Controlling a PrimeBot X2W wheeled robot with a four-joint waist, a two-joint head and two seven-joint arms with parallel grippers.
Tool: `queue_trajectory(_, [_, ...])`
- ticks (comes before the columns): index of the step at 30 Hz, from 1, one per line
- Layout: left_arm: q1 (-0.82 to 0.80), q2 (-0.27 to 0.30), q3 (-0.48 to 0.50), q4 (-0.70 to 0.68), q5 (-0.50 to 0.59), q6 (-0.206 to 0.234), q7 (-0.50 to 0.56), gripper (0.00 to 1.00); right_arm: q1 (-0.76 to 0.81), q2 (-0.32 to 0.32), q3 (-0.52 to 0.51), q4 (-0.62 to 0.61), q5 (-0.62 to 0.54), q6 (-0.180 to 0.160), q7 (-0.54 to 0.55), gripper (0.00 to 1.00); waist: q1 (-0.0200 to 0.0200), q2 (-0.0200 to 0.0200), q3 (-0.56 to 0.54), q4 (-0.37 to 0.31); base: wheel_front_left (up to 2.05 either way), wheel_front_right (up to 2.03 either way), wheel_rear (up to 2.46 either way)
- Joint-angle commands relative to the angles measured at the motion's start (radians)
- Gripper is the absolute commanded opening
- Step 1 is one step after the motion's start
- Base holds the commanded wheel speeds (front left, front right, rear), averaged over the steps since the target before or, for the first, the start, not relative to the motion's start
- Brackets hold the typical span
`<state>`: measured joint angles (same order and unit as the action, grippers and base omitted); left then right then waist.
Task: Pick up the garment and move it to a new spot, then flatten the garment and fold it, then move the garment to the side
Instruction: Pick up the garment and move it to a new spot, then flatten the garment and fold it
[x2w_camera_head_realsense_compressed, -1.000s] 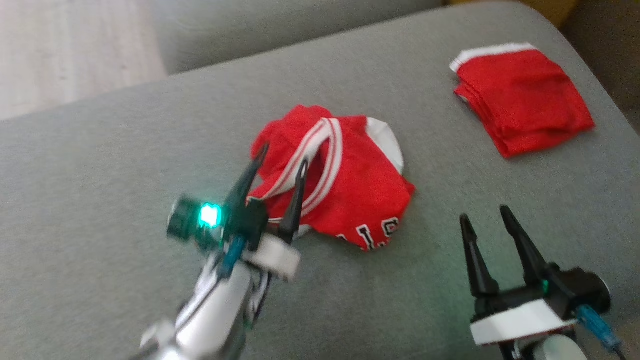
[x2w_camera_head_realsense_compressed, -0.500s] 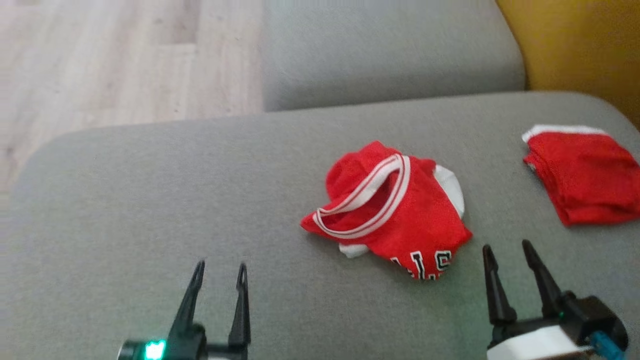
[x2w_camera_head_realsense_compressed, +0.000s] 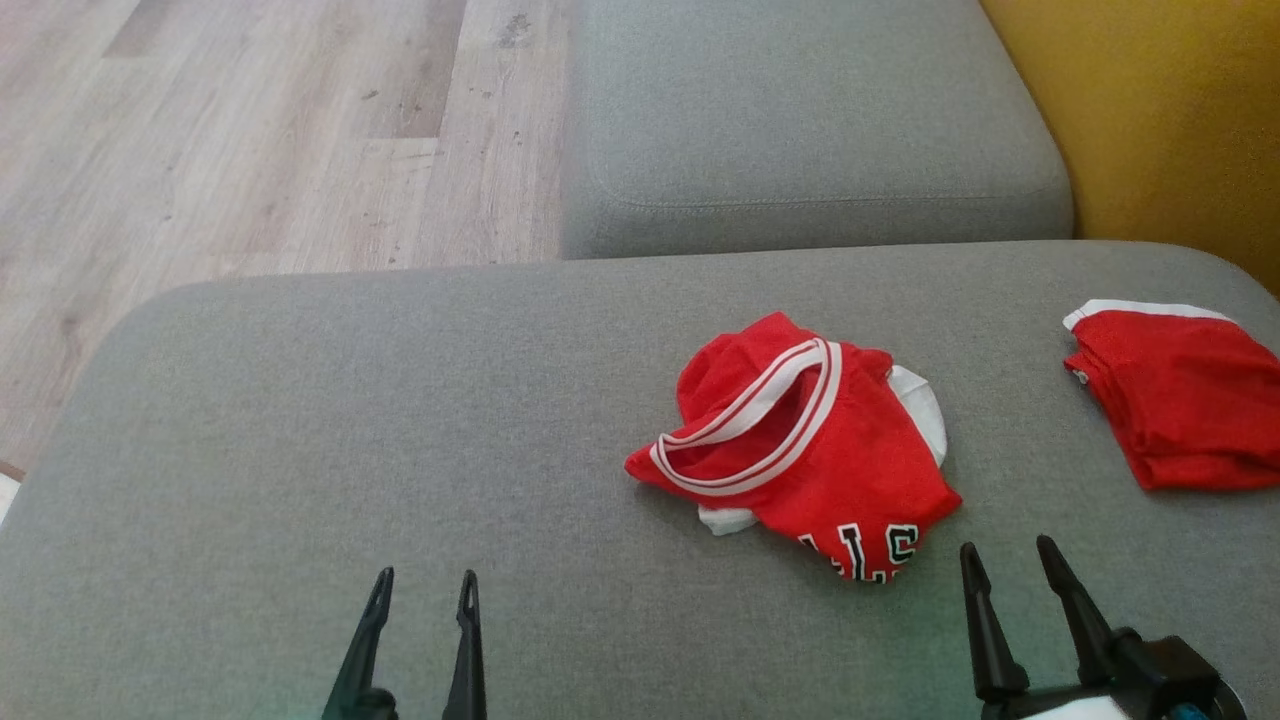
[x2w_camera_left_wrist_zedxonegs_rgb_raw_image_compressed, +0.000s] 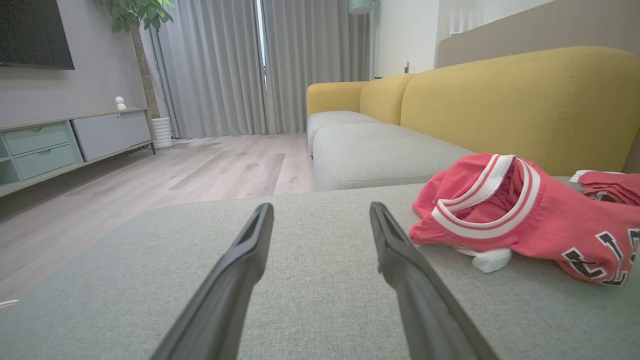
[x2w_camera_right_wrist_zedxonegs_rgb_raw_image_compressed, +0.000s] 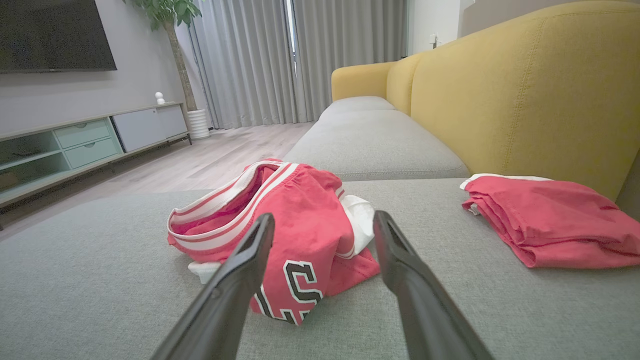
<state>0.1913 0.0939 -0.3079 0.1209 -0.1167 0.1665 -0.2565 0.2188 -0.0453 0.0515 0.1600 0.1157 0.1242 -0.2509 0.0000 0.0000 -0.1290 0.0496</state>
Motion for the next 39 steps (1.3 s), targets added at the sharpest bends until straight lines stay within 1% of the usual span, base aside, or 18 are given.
queue_trajectory(1, [-0.038,-0.008,0.04,-0.031,0.01,0.0,-0.005,1.0,-0.033,-0.006,0.018,-0.028,0.002,0.007,-0.011,1.0,0.0,0.0,0.0,0.0,0.0,0.0,0.0])
queue_trajectory(9, [-0.037,-0.02,0.049,-0.029,0.021,-0.009,-0.005,1.0,-0.034,-0.005,0.02,-0.031,0.005,0.007,-0.011,1.0,0.0,0.0,0.007,0.007,0.0,0.0,0.0])
queue_trajectory(22, [-0.039,-0.032,0.071,-0.02,0.031,-0.006,-0.005,1.0,-0.054,-0.005,0.018,-0.024,0.01,0.007,-0.011,1.0,0.0,0.0,0.019,-0.004,0.0,0.0,0.0])
queue_trajectory(28, [-0.048,-0.035,0.072,-0.011,0.036,-0.016,-0.005,1.0,-0.06,-0.005,0.024,-0.026,0.009,0.007,-0.011,1.0,0.0,0.0,0.033,-0.014,0.0,0.0,0.0])
queue_trajectory(31, [-0.069,-0.035,0.064,0.008,0.045,-0.032,-0.005,1.0,-0.067,-0.005,0.027,-0.032,0.005,0.007,-0.011,1.0,0.0,0.0,0.051,-0.021,0.0,0.0,0.0])
queue_trajectory(34, [-0.115,-0.034,0.053,0.049,0.05,-0.058,-0.005,1.0,-0.075,-0.005,0.033,-0.04,0.0,0.007,-0.011,1.0,0.0,0.0,0.077,-0.031,0.0,0.0,0.0])
queue_trajectory(39, [-0.242,-0.026,0.007,0.16,0.057,-0.145,-0.005,1.0,-0.1,-0.012,0.049,-0.054,-0.004,0.007,-0.011,1.0,0.0,0.0,0.139,-0.057,0.0,0.0,0.0])
